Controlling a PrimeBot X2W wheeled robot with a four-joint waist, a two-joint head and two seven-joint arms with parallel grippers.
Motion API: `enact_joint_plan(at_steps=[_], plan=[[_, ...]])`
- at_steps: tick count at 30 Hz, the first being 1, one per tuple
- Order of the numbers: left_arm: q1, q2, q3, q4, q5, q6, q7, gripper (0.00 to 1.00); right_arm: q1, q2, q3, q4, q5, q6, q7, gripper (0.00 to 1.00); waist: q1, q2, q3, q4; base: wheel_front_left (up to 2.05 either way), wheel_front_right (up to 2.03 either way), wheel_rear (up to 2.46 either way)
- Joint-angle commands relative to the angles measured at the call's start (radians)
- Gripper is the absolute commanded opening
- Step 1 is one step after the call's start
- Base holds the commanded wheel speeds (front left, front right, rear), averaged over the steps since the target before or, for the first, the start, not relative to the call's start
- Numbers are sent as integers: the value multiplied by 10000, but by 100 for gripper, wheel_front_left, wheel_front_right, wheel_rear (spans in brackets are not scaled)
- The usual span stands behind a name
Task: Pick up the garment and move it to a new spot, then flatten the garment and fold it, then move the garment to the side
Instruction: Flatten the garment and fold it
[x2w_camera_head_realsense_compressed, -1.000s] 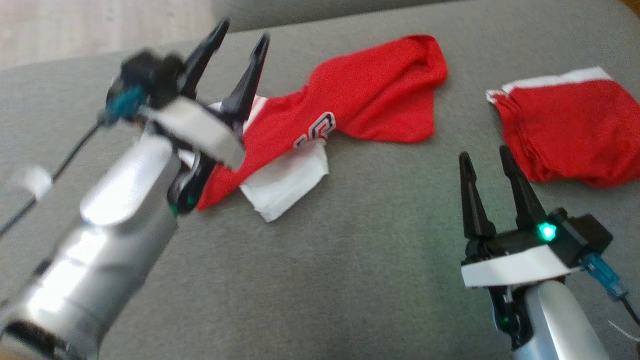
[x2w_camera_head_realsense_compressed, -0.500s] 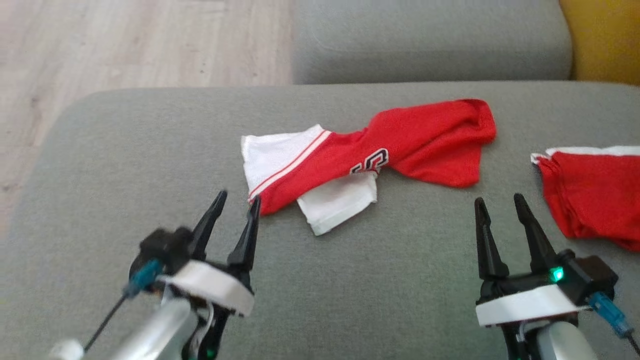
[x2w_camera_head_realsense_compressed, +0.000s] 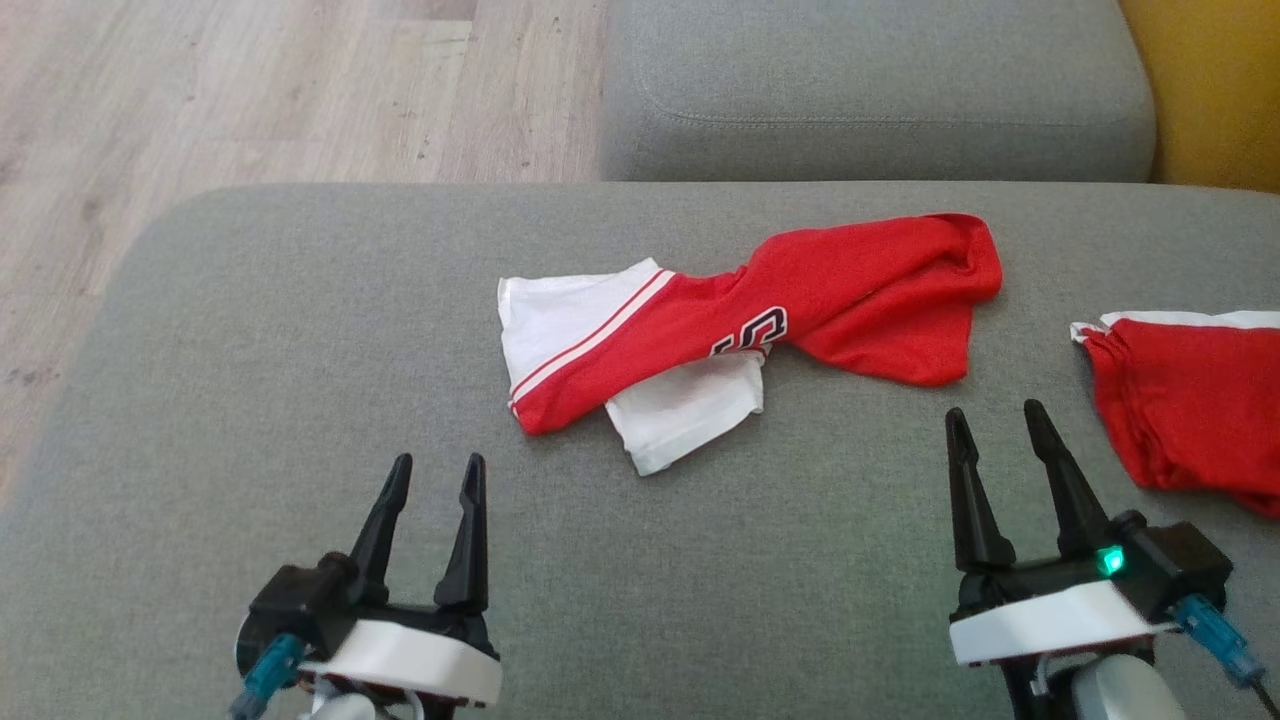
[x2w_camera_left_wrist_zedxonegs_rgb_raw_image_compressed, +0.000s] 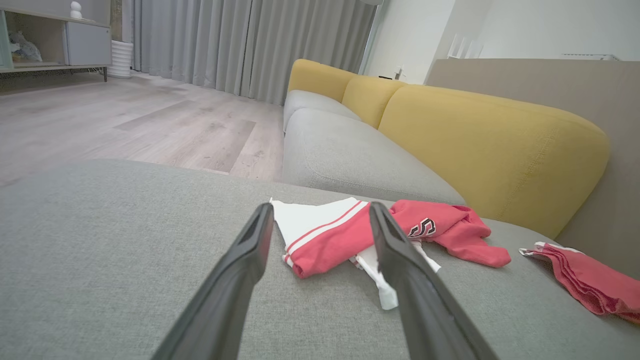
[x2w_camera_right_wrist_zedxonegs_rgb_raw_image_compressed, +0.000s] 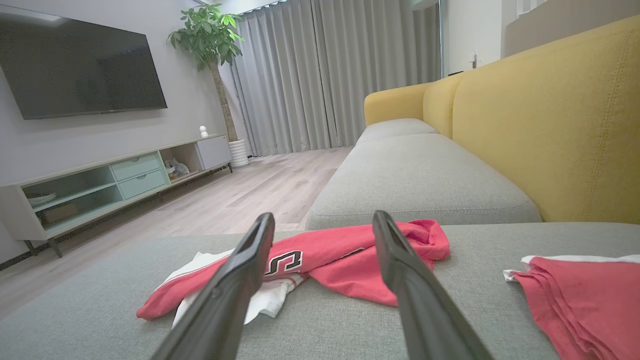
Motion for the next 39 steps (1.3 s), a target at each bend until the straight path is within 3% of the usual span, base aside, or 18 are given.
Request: enact_joint_plan(at_steps=[1, 8, 11, 17, 24, 35, 39], plan=[[-369, -19, 586, -276, 270, -130, -121, 100, -216, -47, 272, -369, 30, -9, -92, 100, 1, 0, 31, -11, 0, 0, 0], [-686, -51, 961, 512, 963, -163, -104, 100, -378, -47, 360, -437, 31, -9, -92, 100, 1, 0, 421, -183, 0, 0, 0], [-1635, 123, 952, 1312, 1103, -113, 555, 100, -612, -47, 515, -503, 1, -9, -92, 100, 1, 0, 982, -378, 0, 0, 0], [-3305, 170, 934, 2643, 851, -467, 1908, 100, -920, -47, 520, -527, -48, -9, -92, 100, 1, 0, 1799, -745, 0, 0, 0], [-4915, 24, 1046, 4153, 646, -677, 2543, 100, -1282, -47, 502, -569, -191, -9, -92, 100, 1, 0, 2624, -1091, 0, 0, 0], [-6523, -403, 973, 6519, 420, -1495, 2302, 100, -1491, -47, 474, -526, -321, -9, -92, 100, 1, 0, 3225, -1452, 0, 0, 0], [-6802, -466, 920, 7138, 440, -1605, 2107, 100, -1492, -47, 522, -532, -325, -9, -92, 100, 1, 0, 3258, -1529, 0, 0, 0]])
